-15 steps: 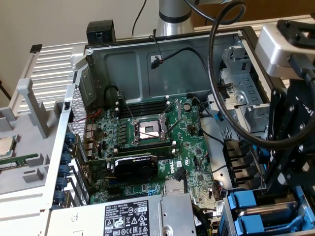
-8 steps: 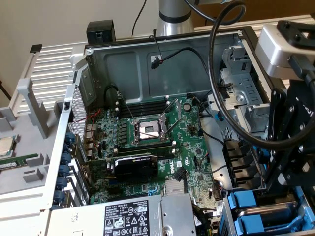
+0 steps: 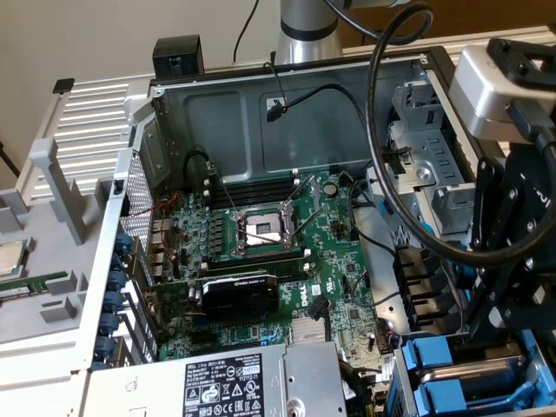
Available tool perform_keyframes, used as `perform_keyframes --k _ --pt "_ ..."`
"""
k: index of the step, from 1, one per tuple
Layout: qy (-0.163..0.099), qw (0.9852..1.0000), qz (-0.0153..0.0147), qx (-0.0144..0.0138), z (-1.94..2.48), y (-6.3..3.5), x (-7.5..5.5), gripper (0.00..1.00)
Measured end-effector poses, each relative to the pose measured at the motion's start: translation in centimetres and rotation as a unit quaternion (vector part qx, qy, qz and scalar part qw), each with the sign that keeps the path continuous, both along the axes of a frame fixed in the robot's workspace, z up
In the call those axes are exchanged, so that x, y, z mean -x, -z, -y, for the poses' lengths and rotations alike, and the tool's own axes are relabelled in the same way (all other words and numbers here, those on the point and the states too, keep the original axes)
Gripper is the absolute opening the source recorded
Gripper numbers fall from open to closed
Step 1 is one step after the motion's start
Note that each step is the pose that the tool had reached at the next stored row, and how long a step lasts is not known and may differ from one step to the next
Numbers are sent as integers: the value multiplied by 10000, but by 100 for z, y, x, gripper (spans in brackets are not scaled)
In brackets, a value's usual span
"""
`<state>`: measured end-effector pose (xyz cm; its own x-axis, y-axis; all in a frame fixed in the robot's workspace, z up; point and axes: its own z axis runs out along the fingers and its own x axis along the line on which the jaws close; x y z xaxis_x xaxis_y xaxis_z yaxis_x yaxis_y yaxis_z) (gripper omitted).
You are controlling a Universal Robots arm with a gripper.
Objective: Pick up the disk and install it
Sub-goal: 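Insert the first disk wire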
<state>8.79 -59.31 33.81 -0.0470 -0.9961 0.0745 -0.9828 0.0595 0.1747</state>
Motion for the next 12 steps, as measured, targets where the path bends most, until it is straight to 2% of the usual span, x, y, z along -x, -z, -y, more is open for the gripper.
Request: perform_keyframes --k 3,12 --pt "0 10000 0 -11 1 0 0 17" --pt "6 10000 0 -12 5 8 0 17"
